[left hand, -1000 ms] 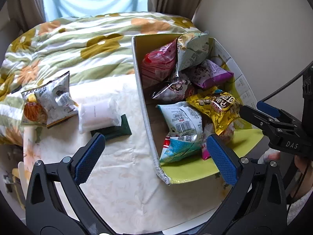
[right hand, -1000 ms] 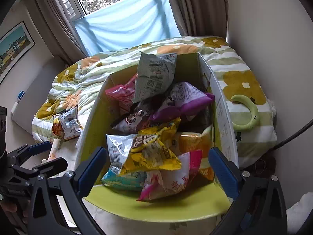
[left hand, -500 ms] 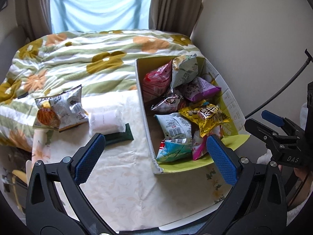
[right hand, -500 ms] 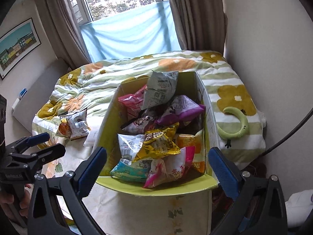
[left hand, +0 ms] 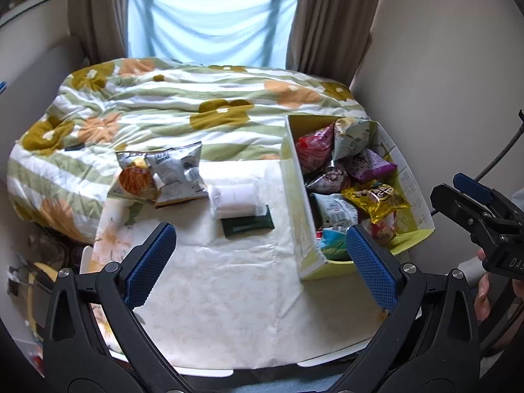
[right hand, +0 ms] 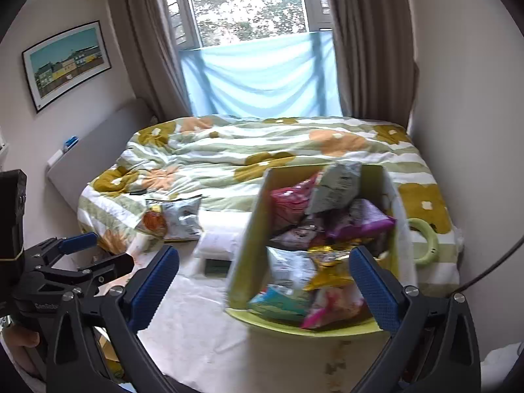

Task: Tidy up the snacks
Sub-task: 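Withdraw both tools from the box toward the two chip bags on the table, then grasp the cheese-stick bag with the left tool while the right tool grasps the TATRE chip bag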

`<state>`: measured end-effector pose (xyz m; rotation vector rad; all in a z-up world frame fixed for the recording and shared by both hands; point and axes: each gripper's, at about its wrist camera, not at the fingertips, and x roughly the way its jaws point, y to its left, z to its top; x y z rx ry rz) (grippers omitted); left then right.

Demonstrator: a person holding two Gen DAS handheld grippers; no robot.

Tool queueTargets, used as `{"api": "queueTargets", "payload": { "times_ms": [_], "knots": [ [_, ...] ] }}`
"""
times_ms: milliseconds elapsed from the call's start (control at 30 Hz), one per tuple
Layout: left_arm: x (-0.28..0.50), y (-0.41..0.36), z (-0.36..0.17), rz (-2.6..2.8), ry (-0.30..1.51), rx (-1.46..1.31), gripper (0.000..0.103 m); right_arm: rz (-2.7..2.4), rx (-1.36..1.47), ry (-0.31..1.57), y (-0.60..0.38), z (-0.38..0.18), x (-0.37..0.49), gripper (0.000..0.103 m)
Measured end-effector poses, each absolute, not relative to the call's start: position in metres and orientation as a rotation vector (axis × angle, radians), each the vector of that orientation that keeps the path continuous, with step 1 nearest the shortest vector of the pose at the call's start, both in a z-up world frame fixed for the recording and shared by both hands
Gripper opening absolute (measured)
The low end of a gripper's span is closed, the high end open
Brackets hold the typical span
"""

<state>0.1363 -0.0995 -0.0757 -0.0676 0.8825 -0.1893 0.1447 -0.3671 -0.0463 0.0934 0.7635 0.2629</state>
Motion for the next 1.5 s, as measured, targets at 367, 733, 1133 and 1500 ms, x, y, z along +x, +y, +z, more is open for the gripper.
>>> {"api": "queueTargets", "payload": {
  "times_ms": [367,733,1133,1500],
  "knots": [
    [0.167,0.029,-0.079,-0.113,0.903,-0.110,0.103,0.365,0.116,0.797,-0.262,-0.064,0.182,0.103],
    [0.269,0.117,-0.121,-0.212,1.011,-0.061,0.103,0.299,0.183,0.892,-0.166,-0.117,0.250,0.103],
    [0.364,0.120,-0.229,-0.321,1.150,-0.102,0.103,0.270,0.089,1.020,-0.126,-0.201,0.302,0.103],
    [0.395,0.106,-0.268,-0.257,1.207,-0.080,0.103,0.345,-0.022,1.084,-0.114,-0.249,0.343,0.103]
  ]
}}
